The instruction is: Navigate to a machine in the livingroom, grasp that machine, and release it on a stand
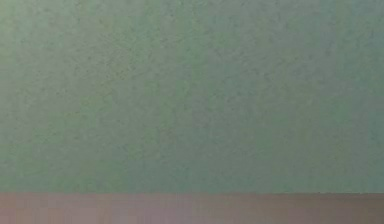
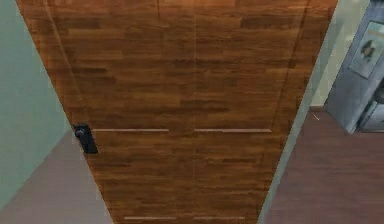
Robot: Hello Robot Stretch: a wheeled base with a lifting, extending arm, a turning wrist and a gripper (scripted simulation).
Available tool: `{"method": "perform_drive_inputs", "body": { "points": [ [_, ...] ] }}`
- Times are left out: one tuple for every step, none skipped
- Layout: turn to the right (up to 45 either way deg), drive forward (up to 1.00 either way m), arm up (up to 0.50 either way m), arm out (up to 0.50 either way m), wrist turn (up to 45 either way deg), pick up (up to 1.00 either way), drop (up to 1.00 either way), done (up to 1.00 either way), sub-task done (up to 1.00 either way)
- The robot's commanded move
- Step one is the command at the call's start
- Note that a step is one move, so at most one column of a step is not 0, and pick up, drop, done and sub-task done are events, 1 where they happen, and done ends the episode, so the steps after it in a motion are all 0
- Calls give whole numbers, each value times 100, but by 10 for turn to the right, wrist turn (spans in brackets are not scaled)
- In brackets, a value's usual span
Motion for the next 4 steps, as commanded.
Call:
{"method": "perform_drive_inputs", "body": {
  "points": [
    [0, 15, 0, 0, 0, 0, 0, 0, 0],
    [120, 0, 0, 0, 0, 0, 0, 0, 0],
    [0, 50, 0, 0, 0, 0, 0, 0, 0],
    [450, 0, 0, 0, 0, 0, 0, 0, 0]
  ]
}}
